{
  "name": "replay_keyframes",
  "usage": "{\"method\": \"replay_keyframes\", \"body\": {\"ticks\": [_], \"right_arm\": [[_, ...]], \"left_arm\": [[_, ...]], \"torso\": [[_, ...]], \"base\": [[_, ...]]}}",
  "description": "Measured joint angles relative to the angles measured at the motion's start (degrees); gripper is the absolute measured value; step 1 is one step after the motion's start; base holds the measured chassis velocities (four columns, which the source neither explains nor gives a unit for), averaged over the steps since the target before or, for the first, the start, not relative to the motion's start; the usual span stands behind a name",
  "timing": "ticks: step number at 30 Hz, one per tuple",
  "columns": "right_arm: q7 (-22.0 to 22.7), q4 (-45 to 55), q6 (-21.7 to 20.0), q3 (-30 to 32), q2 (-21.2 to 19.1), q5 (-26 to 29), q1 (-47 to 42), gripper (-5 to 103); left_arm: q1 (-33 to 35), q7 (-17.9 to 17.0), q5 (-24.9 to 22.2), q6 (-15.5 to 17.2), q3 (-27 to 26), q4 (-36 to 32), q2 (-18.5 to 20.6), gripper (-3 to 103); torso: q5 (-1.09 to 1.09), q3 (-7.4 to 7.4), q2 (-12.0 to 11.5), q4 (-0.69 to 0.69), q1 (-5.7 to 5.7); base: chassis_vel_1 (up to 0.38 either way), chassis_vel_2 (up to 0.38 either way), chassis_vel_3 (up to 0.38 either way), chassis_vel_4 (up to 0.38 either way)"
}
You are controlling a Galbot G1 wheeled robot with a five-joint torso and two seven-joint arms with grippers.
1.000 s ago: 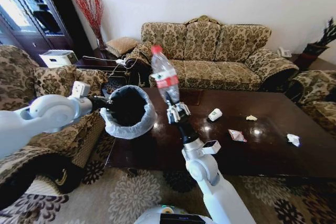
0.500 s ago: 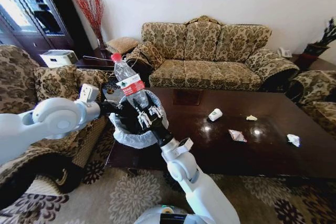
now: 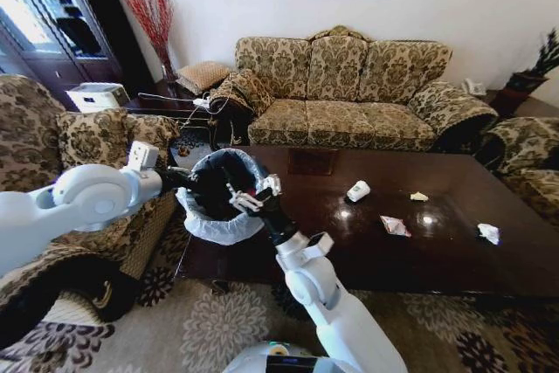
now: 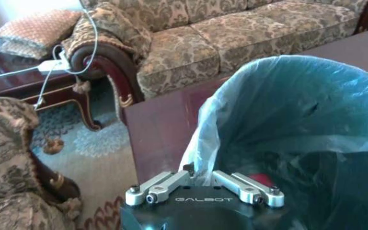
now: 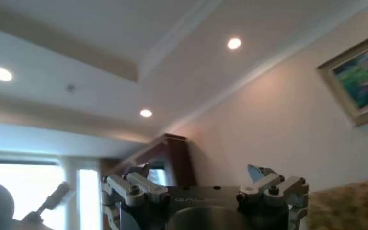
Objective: Move to the front of the table and place the trash on the table into the trash bin.
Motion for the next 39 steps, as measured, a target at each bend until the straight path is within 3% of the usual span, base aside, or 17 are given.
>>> {"method": "replay_keyframes", "body": {"ticks": [1,2,4,5,7,9,12,15,24,29,33,39], "right_arm": [[0.0,0.0,0.0,0.0,0.0,0.0,0.0,95],[4.08,0.79,-0.49,3.2,-1.82,-1.73,-2.84,99],[5.71,0.94,-0.97,4.42,-2.33,-1.88,-3.87,99],[8.57,1.06,-2.3,6.46,-2.9,-1.79,-5.66,99],[13.22,0.5,-7.78,12.61,-3.35,1.64,-10.46,100],[14.24,-0.5,-9.24,14.56,-3.35,3.19,-11.87,100],[17.61,-4.81,-12.72,20.06,-2.84,10.64,-14.93,100],[18.86,-7.8,-14.47,23.0,-2.65,14.68,-15.13,100],[18.44,-16.08,-15.24,26.58,-1.96,12.77,-7.81,100],[12.12,-29.93,-14.07,26.61,-0.99,3.51,1.84,100],[9.14,-39.9,-12.18,25.75,-0.23,-0.11,8.11,100],[10.83,-49.96,-10.88,21.81,2.82,0.96,16.77,100]], "left_arm": [[0.0,0.0,0.0,0.0,0.0,0.0,0.0,0],[-0.31,0.0,0.08,0.03,0.02,0.28,-0.48,0],[-0.4,-0.01,0.09,0.04,0.03,0.34,-0.62,0],[-0.55,-0.01,0.1,0.04,0.03,0.45,-0.87,0],[-0.81,-0.11,0.13,0.04,0.02,0.46,-1.65,0],[-0.81,-0.18,0.21,0.04,0.02,0.32,-1.96,0],[-0.34,-0.23,0.98,0.04,0.01,-0.62,-3.24,0],[0.07,-0.23,1.79,0.03,0.13,-0.98,-4.01,0],[0.2,-0.26,2.74,-0.11,0.51,-2.01,-5.57,0],[0.4,-0.14,3.54,-0.19,0.52,-3.47,-7.51,0],[0.47,-0.03,3.66,-0.2,0.52,-4.72,-8.34,0],[0.67,0.03,4.22,-0.46,0.74,-5.07,-8.88,0]], "torso": [[0.0,0.0,0.0,0.0,0.0],[0.0,0.0,0.0,0.0,0.0],[0.0,0.0,0.0,-0.01,0.0],[0.0,0.0,0.0,-0.01,0.0],[0.03,0.0,0.0,-0.03,0.0],[0.02,0.0,0.0,-0.03,0.0],[0.01,0.0,0.0,-0.02,0.0],[-0.01,0.0,0.0,-0.02,-0.01],[-0.02,0.0,0.0,0.0,0.0],[0.03,0.0,0.0,-0.03,0.0],[0.08,0.02,-0.01,-0.06,0.01],[-0.09,0.02,-0.01,-0.02,0.02]], "base": [[0.0,0.0,0.0,0.0],[0.0,0.0,0.0,0.0],[0.0,0.0,0.0,0.0],[0.0,0.0,0.0,0.0],[0.0,0.0,0.0,0.0],[0.0,0.0,0.0,0.0],[0.0,0.0,0.0,0.0],[-0.013,-0.016,0.017,0.012],[-0.106,-0.126,0.146,0.123],[-0.231,-0.219,0.208,0.217],[-0.137,-0.172,0.099,0.112],[-0.013,-0.022,0.005,0.01]]}}
